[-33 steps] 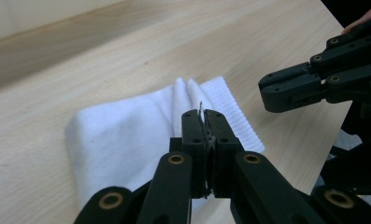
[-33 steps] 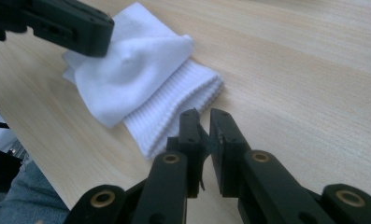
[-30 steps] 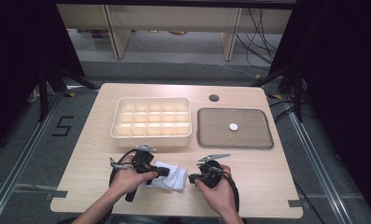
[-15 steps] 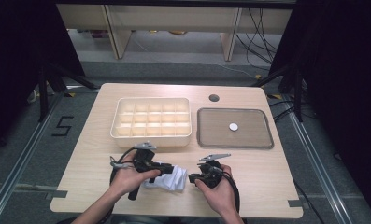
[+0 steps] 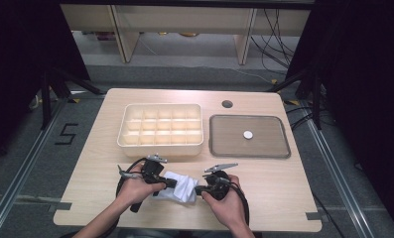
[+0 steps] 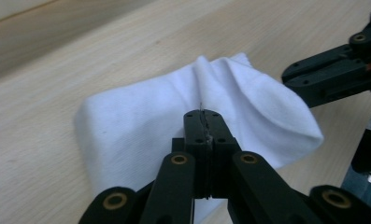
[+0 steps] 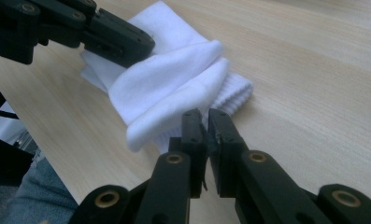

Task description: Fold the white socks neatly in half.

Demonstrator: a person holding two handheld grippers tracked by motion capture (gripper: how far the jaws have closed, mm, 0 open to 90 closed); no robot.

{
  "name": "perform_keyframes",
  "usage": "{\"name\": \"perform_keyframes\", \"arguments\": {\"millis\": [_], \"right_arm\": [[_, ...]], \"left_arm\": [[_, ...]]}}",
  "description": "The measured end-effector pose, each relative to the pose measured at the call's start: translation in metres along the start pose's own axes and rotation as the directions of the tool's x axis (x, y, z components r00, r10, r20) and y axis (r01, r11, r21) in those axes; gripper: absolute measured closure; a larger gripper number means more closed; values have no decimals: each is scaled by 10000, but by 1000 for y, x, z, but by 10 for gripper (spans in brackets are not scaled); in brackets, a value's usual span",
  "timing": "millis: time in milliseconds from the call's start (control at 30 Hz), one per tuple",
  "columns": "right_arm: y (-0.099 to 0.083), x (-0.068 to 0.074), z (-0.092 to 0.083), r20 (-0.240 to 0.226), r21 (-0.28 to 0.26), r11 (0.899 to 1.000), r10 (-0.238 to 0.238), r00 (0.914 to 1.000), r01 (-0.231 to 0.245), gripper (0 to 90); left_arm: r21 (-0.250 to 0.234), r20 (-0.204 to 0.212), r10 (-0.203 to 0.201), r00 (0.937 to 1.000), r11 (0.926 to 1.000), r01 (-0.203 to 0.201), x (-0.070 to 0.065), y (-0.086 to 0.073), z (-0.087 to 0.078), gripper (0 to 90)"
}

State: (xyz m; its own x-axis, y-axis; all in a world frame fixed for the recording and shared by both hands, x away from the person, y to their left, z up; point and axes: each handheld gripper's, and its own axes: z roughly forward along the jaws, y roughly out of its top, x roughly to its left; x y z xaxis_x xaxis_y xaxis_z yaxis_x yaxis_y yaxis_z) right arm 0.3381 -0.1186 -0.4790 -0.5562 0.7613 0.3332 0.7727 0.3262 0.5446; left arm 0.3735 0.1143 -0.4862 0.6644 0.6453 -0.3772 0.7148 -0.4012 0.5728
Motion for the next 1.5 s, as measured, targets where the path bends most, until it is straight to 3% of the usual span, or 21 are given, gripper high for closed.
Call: {"name": "perform_keyframes", "arguments": {"millis": [67, 100, 133, 300, 367, 500, 533, 600, 700, 867, 967, 1000, 1033, 1167, 1200, 1267, 1333, 1367, 1433, 1500], "right_arm": [[1, 0, 2, 252, 133, 9999, 43, 9997, -47, 855], [0, 1, 4, -167, 9, 10000, -84, 9998, 84, 855], [0, 2, 4, 32, -47, 10000, -22, 10000, 22, 854], [-3, 2, 9, -53, 123, 9999, -4, 10000, 5, 853], [-3, 1, 9, 128, 230, 9997, 110, 9999, -113, 853], [-1, 0, 1, 93, 102, 9998, 181, 9998, -182, 852], [1, -1, -2, 118, -32, 10000, 58, 9999, -58, 854], [3, 2, -7, 430, -200, 9995, 242, 9988, -233, 858], [7, 9, -10, 228, -249, 9996, 103, 9997, -97, 861], [7, 8, 10, 182, -88, 9992, -390, 9991, 392, 866], [5, 3, 14, 193, -60, 9995, -301, 9994, 302, 875], [5, 3, 14, 222, -143, 9993, -337, 9992, 340, 878], [5, 3, 15, 308, -55, 9996, -292, 9991, 294, 881], [6, 6, 15, 362, 113, 9993, -373, 9987, 369, 882], [7, 5, 15, 400, 43, 9984, -564, 9976, 563, 880], [9, 4, 13, -228, 5, 9993, -376, 9990, 376, 875], [12, 7, 7, -137, -71, 9997, -252, 9996, 251, 878], [14, 8, 5, -153, -251, 9986, -474, 9988, 471, 885], [19, 12, 3, -344, -318, 9988, -382, 9987, 371, 900], [23, 18, 4, -724, -350, 9982, -521, 9960, 497, 900]], "left_arm": [[61, 205, -57, 9998, 10000, 55, -5, 1, 4, 884], [131, 268, -119, 9996, 9998, 115, -7, 1, 5, 880], [111, 353, -112, 9993, 9999, 108, -9, 2, 7, 876], [-52, 518, 284, 9983, 9996, -282, -20, 6, 12, 852], [-16, 497, 505, 9975, 9987, -505, -22, 6, 16, 845], [251, 425, 456, 9981, 9986, -467, -21, 2, 24, 827], [93, 562, 391, 9977, 9992, -397, -21, 1, 27, 828], [105, 564, 335, 9978, 9994, -341, -21, 2, 28, 830], [-39, 592, 319, 9977, 9995, -318, -20, 2, 30, 829], [-18, 513, 397, 9979, 9992, -396, -22, 0, 27, 808], [-343, 763, 332, 9965, 9989, -306, -18, -1, 18, 796], [-482, 675, 369, 9970, 9983, -337, -17, 0, 13, 797], [-815, 698, 321, 9970, 9963, -264, -15, 0, 6, 801], [-1926, 176, -163, 9997, 9811, 194, 0, -3, -26, 784], [-2021, 4, -226, 9997, 9791, 223, 6, -5, -32, 764], [-2233, -210, -559, 9982, 9735, 498, 17, -10, -42, 702], [-2483, -354, -858, 9957, 9658, 744, 28, -17, -48, 626], [-2533, -465, -1048, 9934, 9632, 898, 32, -20, -51, 589], [-2616, -353, -1512, 9879, 9554, 1369, 39, -26, -55, 534], [-2422, -376, -1592, 9865, 9592, 1455, 42, -29, -55, 503]]}}
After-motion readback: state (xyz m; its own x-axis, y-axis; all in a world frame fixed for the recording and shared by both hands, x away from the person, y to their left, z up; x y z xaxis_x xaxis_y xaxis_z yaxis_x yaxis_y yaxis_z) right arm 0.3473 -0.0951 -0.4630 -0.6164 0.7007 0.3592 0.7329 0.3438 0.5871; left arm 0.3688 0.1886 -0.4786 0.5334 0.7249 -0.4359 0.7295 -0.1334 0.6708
